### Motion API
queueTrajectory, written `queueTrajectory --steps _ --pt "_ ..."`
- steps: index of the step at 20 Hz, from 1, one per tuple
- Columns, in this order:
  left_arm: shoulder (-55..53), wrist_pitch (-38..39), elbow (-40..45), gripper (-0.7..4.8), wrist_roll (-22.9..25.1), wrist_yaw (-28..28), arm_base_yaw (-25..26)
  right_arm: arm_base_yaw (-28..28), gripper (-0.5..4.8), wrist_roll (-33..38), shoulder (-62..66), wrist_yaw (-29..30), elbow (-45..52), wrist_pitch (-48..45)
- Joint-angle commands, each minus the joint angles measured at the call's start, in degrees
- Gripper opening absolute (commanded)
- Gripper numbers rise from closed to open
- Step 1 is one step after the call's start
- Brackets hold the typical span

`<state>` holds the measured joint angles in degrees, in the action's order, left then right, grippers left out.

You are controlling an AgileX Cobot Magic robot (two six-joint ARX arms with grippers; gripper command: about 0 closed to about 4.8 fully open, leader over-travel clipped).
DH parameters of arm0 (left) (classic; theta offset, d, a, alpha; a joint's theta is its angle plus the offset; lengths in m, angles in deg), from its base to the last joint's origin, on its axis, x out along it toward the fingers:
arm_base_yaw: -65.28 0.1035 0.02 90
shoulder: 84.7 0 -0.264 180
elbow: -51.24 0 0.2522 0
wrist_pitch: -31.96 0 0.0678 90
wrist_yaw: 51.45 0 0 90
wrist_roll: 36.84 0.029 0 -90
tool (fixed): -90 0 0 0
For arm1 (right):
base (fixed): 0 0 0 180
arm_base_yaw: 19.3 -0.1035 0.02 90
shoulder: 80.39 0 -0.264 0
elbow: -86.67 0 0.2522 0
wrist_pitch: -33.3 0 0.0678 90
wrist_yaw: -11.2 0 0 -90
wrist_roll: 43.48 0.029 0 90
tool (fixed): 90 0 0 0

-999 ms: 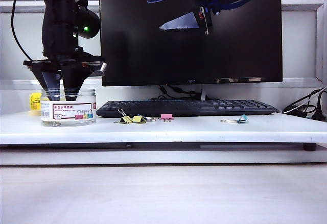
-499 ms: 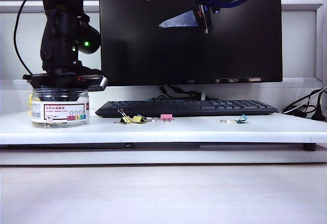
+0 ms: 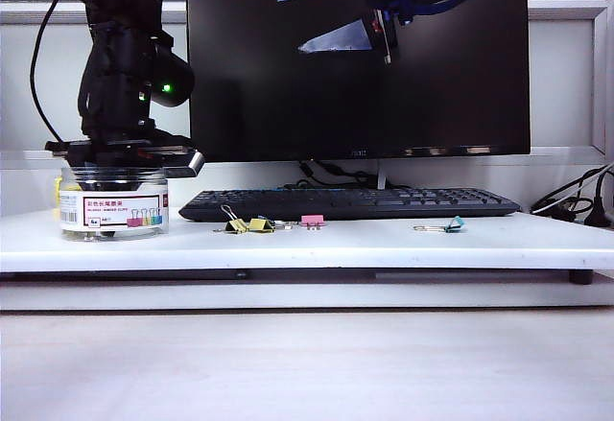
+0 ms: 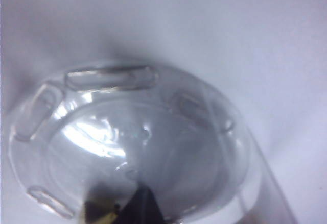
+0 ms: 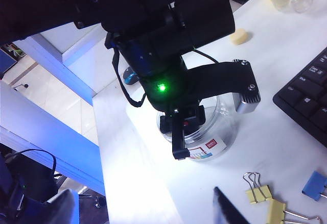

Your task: Take the clips out of the round transparent plastic box and place them on the table.

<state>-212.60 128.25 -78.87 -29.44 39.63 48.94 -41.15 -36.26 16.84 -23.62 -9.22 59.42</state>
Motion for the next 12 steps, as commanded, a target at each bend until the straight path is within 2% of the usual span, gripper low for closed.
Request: queueTrajectory --steps 1,4,9,12 --pt "-1.99 -3.48 0.96 -0.05 0.37 1.90 0.15 -0.07 3.47 0.09 -0.33 0.26 -0.26 -0.63" --pt "-1.95 -4.59 -0.48 -0.05 0.33 1.99 0.15 -0.07 3.46 0.09 -0.33 0.26 -0.26 -0.61" --pt "-1.44 -2.05 -10.23 -0.05 -0.59 2.08 0.15 -0.04 3.46 0.09 -0.33 0.26 -0.26 -0.63" --pt "0.20 -2.29 -11.26 -0.05 -0.57 1.40 0.15 -0.04 3.46 0.09 -0.33 0.24 -0.26 -0.66"
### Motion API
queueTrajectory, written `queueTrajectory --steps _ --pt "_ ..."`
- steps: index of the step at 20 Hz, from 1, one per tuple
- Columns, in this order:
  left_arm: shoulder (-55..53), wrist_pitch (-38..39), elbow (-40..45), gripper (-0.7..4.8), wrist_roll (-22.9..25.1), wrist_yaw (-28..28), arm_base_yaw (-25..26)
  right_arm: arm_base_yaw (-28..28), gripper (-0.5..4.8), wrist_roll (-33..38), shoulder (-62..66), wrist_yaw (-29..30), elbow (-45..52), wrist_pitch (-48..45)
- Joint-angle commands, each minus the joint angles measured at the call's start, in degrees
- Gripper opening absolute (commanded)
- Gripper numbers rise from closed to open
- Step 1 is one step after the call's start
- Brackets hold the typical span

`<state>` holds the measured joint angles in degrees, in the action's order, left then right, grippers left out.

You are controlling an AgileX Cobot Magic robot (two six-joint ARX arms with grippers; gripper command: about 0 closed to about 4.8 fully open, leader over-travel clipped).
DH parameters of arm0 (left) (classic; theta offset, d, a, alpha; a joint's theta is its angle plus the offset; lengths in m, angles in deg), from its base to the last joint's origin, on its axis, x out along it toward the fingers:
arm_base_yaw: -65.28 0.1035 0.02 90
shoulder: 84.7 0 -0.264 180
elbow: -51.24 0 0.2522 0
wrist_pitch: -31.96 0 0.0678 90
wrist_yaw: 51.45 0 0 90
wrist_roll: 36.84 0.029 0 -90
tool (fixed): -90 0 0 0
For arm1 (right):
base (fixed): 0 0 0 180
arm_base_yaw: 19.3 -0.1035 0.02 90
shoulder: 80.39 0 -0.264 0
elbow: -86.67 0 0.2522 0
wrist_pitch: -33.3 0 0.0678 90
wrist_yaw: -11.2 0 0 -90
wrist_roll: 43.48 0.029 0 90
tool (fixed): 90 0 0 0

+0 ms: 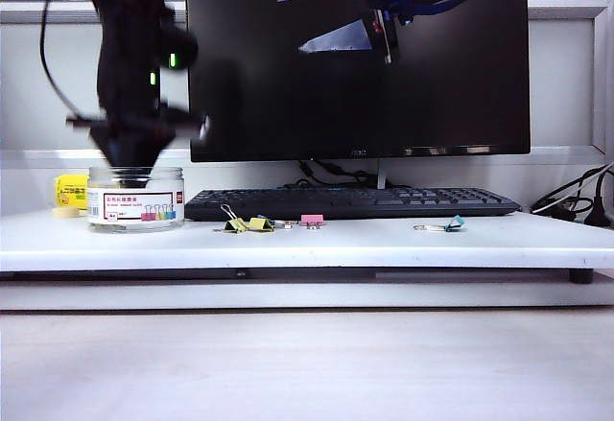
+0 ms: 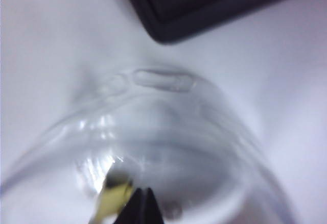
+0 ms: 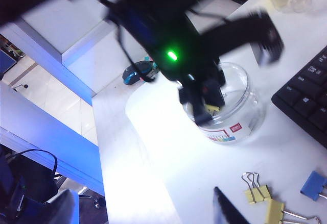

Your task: Take the clips out of the round transparent plastic box and place them on the table.

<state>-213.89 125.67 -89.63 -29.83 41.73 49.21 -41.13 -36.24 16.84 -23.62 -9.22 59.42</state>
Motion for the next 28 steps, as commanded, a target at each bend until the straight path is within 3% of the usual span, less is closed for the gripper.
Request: queueTrajectory --steps 1,12,23,28 --pt "1.86 0.28 -0.50 -0.05 -0.15 -0.83 -0.11 -0.07 3.46 0.07 -0.33 0.13 -0.26 -0.66" --pt "3.23 2.16 -0.55 -0.05 1.51 -4.48 -0.13 -0.02 3.46 0.04 -0.07 0.07 -0.26 -0.66" --pt "15.98 2.29 -0.46 -0.05 4.98 -4.31 0.02 -0.04 3.46 0.85 0.70 0.55 -0.24 -0.15" --pt "19.65 2.34 1.99 -0.05 5.31 -4.76 3.15 -0.04 3.46 3.63 0.70 3.04 -0.24 -0.63"
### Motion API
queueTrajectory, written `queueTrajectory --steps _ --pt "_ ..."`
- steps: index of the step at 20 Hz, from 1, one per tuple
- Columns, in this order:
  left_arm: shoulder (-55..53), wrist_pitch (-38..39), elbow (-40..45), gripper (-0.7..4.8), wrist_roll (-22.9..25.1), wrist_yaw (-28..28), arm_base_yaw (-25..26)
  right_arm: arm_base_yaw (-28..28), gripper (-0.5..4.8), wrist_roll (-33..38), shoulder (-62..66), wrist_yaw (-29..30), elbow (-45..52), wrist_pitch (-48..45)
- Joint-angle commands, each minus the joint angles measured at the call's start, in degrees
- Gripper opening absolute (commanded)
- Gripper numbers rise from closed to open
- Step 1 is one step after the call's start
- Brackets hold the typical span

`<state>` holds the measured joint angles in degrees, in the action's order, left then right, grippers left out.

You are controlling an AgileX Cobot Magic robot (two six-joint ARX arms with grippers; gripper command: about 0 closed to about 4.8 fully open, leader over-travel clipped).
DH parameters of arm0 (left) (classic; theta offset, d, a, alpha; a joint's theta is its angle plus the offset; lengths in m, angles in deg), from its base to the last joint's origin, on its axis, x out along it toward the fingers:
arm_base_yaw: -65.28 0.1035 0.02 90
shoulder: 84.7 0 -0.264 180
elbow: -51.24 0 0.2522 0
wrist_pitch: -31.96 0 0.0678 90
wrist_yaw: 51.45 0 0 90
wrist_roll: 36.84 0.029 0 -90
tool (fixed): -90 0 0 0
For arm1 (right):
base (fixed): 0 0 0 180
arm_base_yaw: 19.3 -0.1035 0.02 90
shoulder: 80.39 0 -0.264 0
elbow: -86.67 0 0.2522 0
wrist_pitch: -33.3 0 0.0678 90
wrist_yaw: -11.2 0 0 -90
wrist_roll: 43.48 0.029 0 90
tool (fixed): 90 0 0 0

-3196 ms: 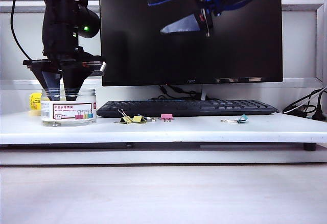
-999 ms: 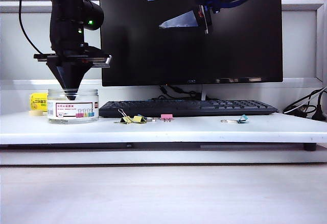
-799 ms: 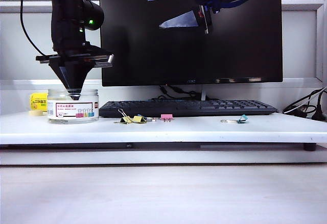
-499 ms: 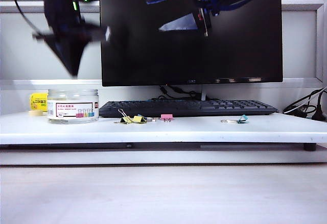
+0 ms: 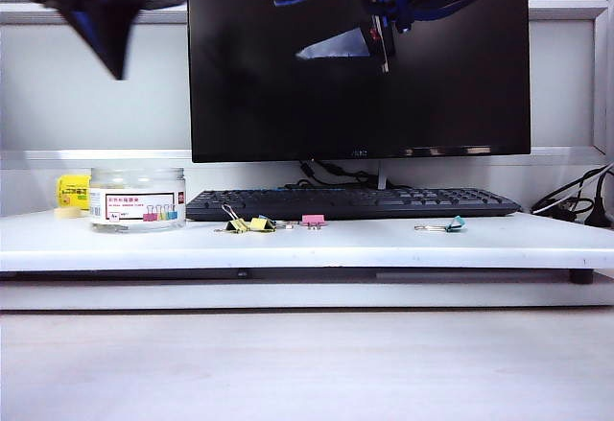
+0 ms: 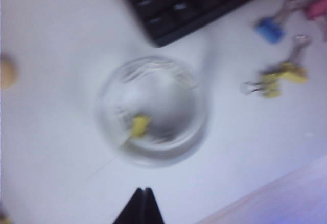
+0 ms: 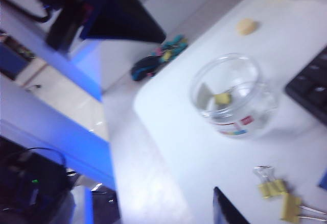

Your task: Take the clips out of the round transparent plastic box and place them on the table.

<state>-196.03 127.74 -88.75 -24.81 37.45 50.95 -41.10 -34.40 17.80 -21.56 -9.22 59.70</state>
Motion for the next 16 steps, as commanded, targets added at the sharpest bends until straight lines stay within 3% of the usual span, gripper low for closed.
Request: queueTrajectory --steps 1,8,16 --pt "2.43 0.26 1.66 -0.05 0.46 -0.61 1.86 -0.09 3.46 1.90 -0.26 0.98 -0.24 -1.01" --pt "5.01 -1.05 6.93 -0.05 4.00 -8.20 5.03 -0.11 3.47 4.92 -0.26 2.10 -0.26 -4.00" --pt "4.98 -12.37 21.11 -0.05 4.24 -7.98 5.05 -2.34 3.46 5.70 -0.24 3.06 -0.24 -3.93"
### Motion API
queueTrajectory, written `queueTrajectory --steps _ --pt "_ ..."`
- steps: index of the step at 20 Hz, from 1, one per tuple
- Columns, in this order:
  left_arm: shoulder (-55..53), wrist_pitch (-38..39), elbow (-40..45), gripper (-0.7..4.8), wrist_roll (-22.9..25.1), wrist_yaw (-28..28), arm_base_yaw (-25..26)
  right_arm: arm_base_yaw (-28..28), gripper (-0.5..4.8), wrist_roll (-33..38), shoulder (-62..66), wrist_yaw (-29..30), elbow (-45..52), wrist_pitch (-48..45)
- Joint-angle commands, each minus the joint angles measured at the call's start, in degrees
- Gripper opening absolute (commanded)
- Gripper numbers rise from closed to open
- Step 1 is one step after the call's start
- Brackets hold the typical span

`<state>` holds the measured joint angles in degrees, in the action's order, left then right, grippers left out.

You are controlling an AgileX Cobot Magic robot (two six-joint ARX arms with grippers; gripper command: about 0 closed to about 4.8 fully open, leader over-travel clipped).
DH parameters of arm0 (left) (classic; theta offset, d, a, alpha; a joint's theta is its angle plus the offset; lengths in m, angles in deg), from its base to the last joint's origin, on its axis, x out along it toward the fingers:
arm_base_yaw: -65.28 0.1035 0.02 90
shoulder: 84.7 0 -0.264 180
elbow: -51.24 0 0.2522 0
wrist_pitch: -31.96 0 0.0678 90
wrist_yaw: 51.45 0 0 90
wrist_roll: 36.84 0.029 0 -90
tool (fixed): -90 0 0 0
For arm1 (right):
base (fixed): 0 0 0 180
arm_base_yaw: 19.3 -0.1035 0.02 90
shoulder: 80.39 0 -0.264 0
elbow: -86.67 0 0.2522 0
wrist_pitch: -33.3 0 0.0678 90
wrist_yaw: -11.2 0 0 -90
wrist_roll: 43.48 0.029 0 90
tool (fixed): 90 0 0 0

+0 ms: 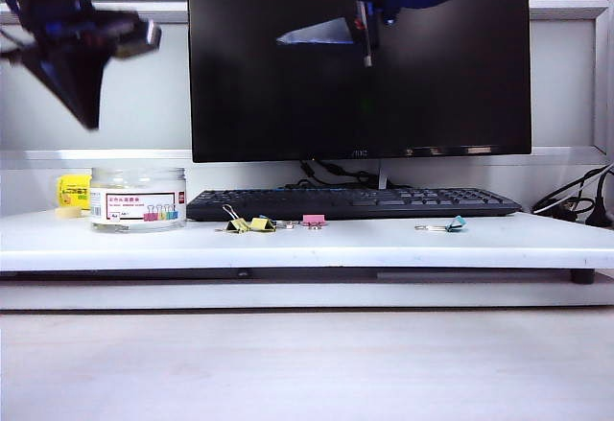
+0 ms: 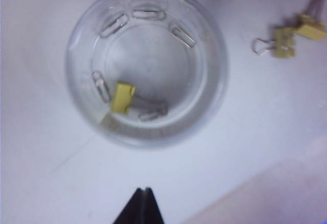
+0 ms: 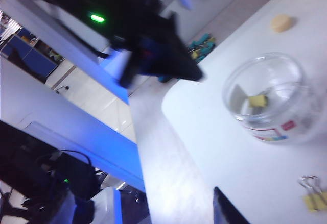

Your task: Take the clips out of the round transparent plastic box and place them on the table.

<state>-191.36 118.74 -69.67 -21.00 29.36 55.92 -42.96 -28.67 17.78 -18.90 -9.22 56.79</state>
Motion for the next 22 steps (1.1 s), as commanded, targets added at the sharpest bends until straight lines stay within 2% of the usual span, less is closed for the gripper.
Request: queueTrajectory --steps 1,5,7,12,14,17,19,22 --pt "0.31 -4.11 2.91 -0.05 0.72 0.39 0.09 -0.79 3.46 -0.24 -0.22 0.31 -0.24 -0.94" --pt "0.31 -8.00 3.26 -0.05 0.52 0.59 0.02 -1.07 3.46 0.07 -0.22 0.61 -0.24 0.02" --pt "0.24 -8.61 3.28 -0.05 -1.57 -0.07 -0.07 -1.07 3.46 0.04 -0.24 0.81 -0.24 1.53" --pt "0.13 -15.02 3.28 -0.05 -12.39 0.09 -1.81 -1.09 3.46 -1.18 -0.22 -0.07 -0.24 1.60" --pt "0.13 -16.44 3.28 -0.05 -14.29 -0.09 -3.17 -1.07 3.46 -2.14 -0.22 -1.84 -0.24 1.62" --pt "0.13 -18.51 3.28 -0.05 -14.40 0.20 -6.25 -1.07 3.46 -4.44 -0.20 -5.88 -0.24 2.32" --pt "0.13 -19.63 3.28 -0.05 -14.43 0.35 -6.99 -1.07 3.46 -4.57 -0.15 -6.05 -0.24 2.89" --pt "-0.52 -20.98 3.28 -0.05 -18.80 7.54 -6.97 -1.05 3.46 -6.95 -0.11 -6.23 -0.24 3.69"
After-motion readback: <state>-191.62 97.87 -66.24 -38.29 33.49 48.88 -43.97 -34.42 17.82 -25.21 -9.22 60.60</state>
